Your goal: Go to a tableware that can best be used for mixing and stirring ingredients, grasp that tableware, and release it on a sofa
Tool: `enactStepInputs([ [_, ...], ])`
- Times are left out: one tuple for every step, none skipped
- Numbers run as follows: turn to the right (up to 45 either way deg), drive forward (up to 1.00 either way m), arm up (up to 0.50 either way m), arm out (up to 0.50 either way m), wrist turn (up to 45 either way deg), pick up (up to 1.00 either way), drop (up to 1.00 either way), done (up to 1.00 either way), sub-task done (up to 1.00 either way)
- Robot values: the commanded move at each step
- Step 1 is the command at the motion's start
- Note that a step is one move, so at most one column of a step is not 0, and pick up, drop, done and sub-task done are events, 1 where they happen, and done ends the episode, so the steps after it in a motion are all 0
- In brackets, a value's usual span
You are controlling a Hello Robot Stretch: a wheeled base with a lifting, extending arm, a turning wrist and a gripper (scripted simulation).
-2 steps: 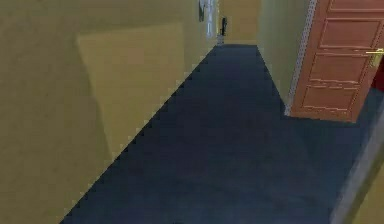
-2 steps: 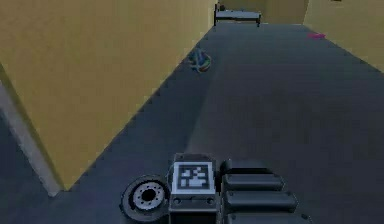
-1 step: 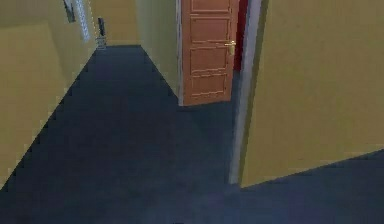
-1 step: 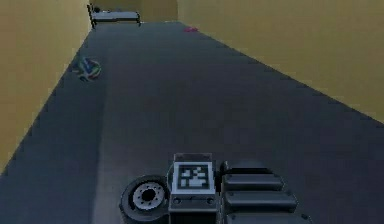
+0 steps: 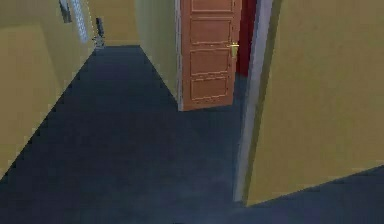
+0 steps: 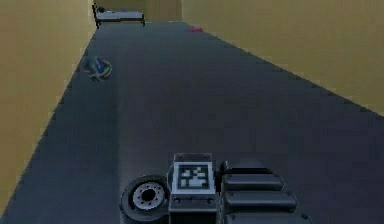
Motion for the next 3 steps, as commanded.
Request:
enactStepInputs([
  [0.0, 1.00, 0.00, 0.00, 0.0, 0.00, 0.00, 0.00, 0.00],
  [3.0, 0.00, 0.00, 0.00, 0.0, 0.00, 0.00, 0.00, 0.00],
  [0.0, 0.65, 0.00, 0.00, 0.0, 0.00, 0.00, 0.00, 0.00],
])
